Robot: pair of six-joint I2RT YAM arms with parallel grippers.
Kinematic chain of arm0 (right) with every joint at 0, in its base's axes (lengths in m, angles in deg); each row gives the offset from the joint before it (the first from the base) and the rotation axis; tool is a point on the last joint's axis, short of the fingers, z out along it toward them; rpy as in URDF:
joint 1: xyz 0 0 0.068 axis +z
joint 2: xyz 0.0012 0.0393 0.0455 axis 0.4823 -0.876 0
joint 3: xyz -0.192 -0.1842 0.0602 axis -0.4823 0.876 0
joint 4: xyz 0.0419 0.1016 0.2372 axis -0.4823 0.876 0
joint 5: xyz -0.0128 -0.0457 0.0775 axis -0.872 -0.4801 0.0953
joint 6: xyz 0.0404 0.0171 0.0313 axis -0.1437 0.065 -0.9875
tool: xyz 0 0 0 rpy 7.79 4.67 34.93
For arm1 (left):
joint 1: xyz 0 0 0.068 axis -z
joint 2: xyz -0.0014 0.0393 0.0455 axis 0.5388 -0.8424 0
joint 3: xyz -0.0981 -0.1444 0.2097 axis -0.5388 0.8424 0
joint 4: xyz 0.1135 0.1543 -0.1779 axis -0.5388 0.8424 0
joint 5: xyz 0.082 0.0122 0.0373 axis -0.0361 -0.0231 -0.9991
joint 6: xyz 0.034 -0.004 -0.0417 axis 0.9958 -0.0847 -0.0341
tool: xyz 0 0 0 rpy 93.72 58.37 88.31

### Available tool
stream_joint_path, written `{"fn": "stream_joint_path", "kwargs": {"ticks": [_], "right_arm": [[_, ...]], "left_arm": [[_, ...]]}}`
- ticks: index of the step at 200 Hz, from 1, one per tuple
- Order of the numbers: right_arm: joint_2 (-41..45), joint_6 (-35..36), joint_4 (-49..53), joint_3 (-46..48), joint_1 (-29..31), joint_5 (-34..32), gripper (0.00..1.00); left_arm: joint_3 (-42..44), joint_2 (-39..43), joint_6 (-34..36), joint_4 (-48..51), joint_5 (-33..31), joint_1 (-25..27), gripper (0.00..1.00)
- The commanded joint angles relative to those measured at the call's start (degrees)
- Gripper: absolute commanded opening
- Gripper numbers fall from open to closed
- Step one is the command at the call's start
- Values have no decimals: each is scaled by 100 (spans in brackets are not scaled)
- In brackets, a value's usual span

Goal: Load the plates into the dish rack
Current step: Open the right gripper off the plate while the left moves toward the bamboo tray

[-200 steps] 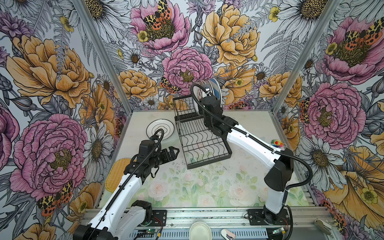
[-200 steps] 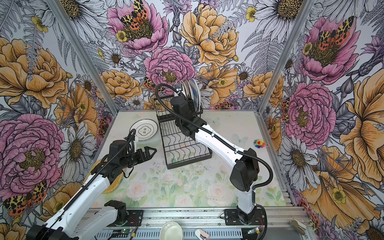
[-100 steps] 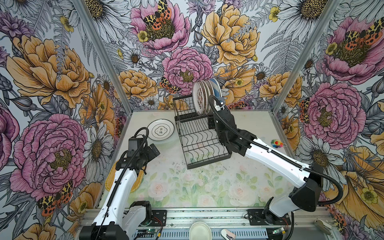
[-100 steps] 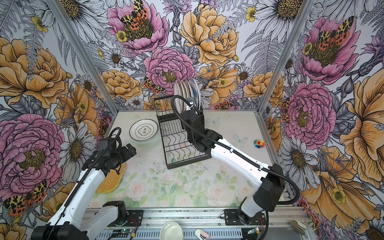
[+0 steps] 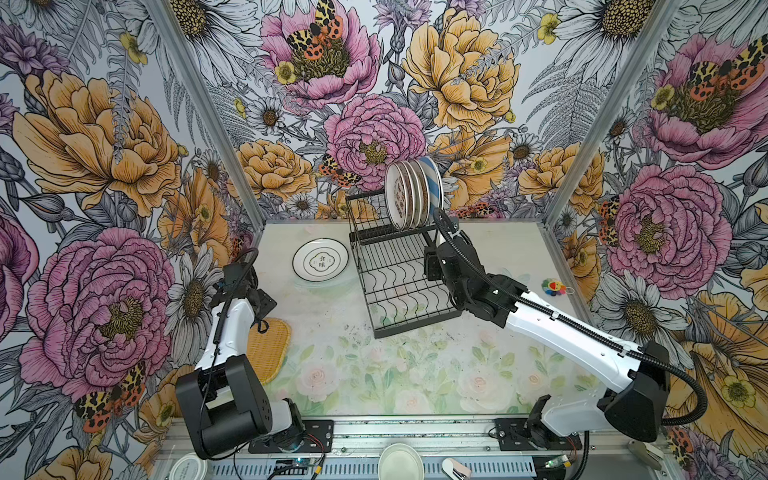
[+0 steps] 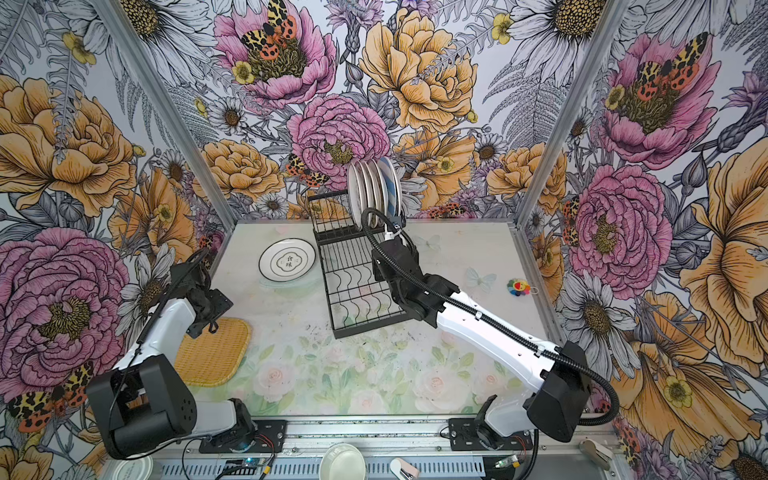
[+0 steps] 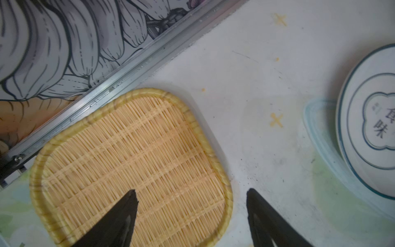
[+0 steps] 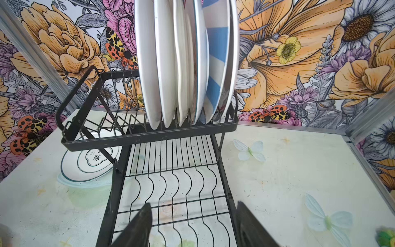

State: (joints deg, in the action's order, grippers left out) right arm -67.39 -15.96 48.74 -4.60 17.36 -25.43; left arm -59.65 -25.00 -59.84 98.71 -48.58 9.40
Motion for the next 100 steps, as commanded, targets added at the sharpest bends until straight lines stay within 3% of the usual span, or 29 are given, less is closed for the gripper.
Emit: {"fn": "stream_joint_path", "kwargs": {"ticks": [1, 57, 100], "right_arm": [[180, -146, 4, -4, -44, 173, 62], [148, -211, 6, 16, -218, 317, 63], [240, -274, 5, 122, -294, 349, 62]], "left_arm": [[-171, -197, 110, -362, -126, -316, 77], [-355, -852, 254, -902, -176, -726, 74], [-625, -1367, 393, -1063, 123, -923, 68]]}}
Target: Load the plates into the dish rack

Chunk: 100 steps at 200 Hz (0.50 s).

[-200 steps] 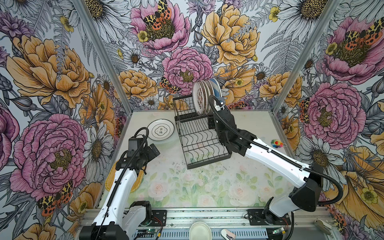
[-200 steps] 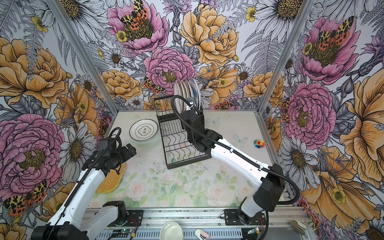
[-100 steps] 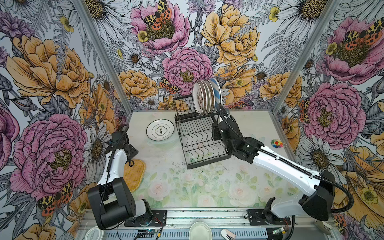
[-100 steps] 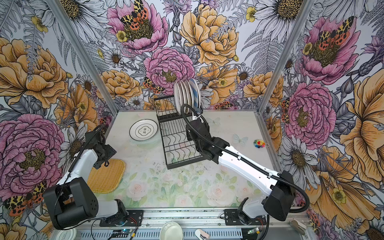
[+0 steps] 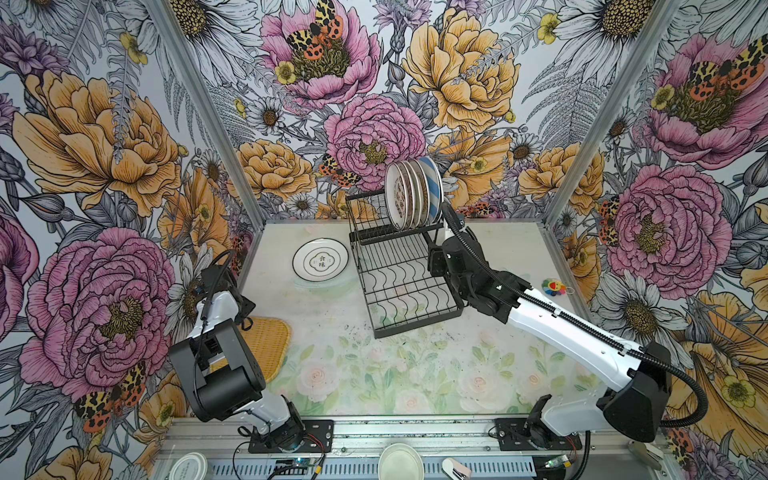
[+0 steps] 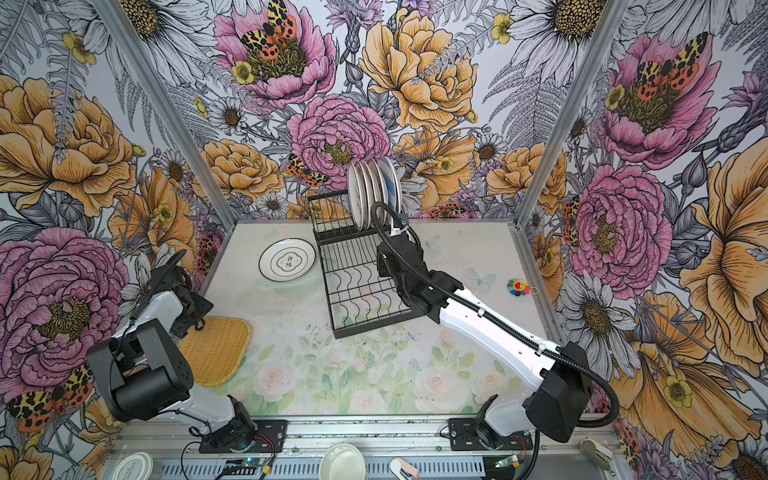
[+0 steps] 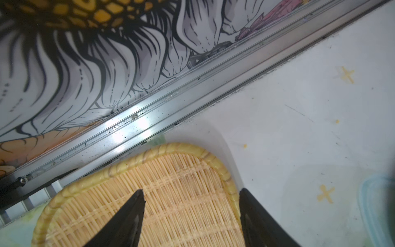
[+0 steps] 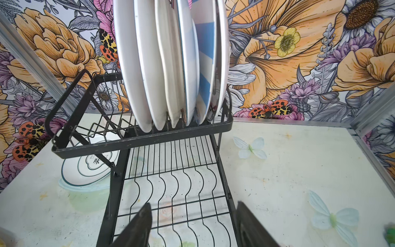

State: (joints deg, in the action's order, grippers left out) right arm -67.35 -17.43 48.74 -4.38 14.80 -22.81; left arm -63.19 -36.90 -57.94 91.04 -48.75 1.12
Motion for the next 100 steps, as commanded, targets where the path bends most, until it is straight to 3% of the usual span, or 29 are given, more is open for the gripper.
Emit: {"fn": "stream_joint_path", "kwargs": {"ticks": [1, 100], "right_arm": [[242, -130, 1, 109, -39, 92, 63], [483, -243, 5, 399, -171, 141, 63]], "left_arm": [[-275, -186, 211, -297, 144, -99, 68], [-653, -958, 430, -306, 330, -222, 66]]}}
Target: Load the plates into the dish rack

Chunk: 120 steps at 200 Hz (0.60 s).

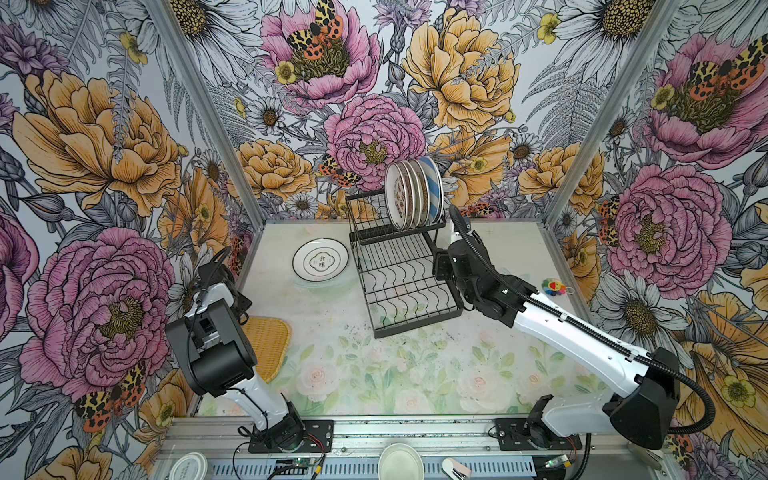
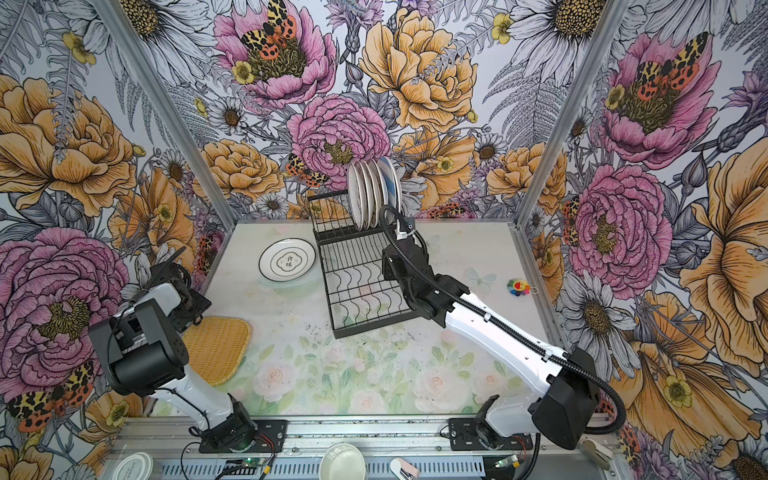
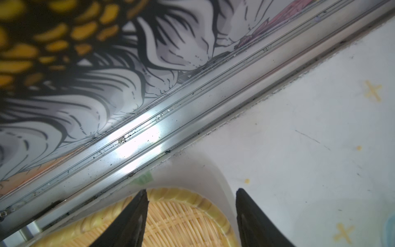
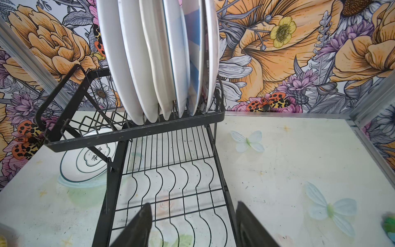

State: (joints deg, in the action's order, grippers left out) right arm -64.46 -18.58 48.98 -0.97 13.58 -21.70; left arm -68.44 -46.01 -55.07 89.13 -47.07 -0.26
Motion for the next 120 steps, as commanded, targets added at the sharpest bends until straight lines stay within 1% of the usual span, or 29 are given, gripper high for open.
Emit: {"fn": "stream_joint_path", "kwargs": {"ticks": [1, 45, 120], "right_arm": [[192, -124, -19, 62, -53, 34, 63], [267, -157, -18, 155, -81, 57, 63], [388, -175, -20, 250, -113, 43, 63]], "left_arm": [[-131, -47, 143, -120, 167, -87, 66], [-160, -152, 134, -98, 467, -229, 66], [-212, -258, 153, 173, 781, -232, 66]]}}
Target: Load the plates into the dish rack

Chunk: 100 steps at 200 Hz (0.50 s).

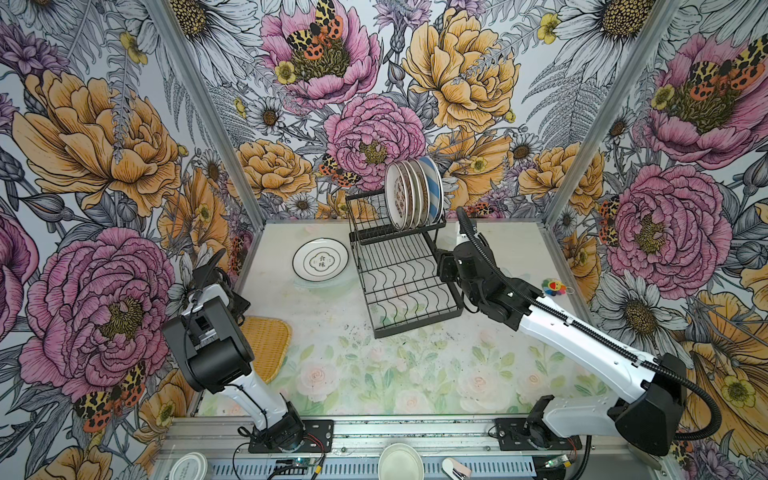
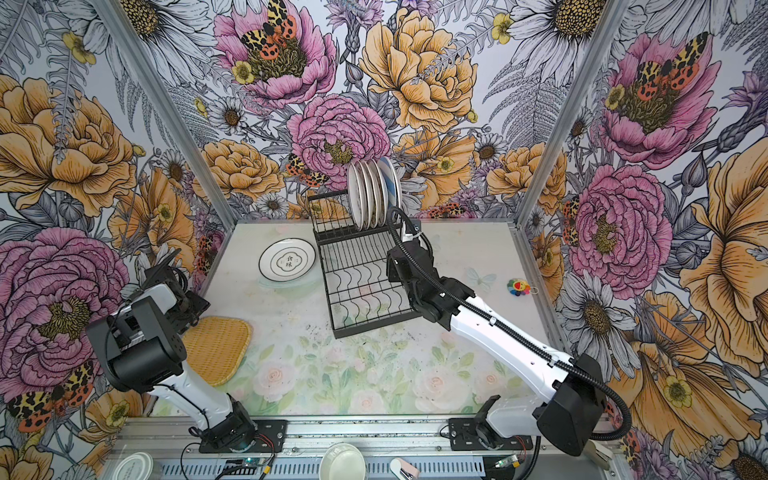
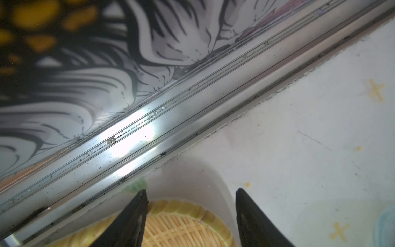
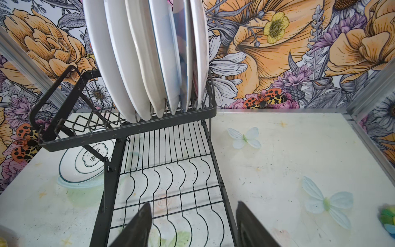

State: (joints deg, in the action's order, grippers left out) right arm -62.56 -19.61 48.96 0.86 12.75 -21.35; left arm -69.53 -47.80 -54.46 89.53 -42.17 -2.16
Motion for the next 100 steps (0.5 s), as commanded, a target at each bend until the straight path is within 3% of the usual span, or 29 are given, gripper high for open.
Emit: {"fn": "stream_joint_path", "kwargs": {"ticks": [1, 100], "right_arm": [[195, -72, -17, 72, -28, 6, 63], [259, -82, -14, 130, -67, -29, 63]], "left_arm": [[-103, -78, 91, 135, 299, -40, 66], [334, 250, 27, 337, 1119, 116, 64]]}}
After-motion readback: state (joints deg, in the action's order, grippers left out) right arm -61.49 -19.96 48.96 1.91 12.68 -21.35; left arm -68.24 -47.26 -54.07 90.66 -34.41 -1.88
